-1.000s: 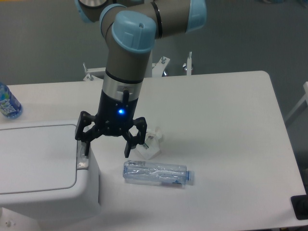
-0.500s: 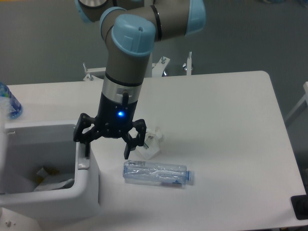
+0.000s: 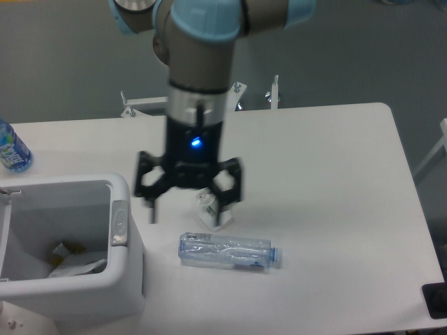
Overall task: Open the trash can
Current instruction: 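Lift the gripper up and away from the opened bin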
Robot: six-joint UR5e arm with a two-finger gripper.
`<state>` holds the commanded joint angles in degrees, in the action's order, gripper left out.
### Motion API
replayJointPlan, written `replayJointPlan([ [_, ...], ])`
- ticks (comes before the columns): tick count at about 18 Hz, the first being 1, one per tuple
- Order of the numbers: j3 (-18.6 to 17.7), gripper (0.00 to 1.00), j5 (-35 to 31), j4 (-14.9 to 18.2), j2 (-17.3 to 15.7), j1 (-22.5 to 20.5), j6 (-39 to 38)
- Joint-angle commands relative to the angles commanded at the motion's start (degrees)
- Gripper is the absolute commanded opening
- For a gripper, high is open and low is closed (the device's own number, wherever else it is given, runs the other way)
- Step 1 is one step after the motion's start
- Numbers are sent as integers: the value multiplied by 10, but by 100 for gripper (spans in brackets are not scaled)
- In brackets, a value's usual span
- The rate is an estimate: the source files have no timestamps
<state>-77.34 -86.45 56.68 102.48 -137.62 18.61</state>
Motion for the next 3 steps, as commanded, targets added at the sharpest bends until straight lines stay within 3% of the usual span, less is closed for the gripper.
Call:
replayJointPlan([
  [3, -11, 100, -22, 11, -1, -24, 61],
])
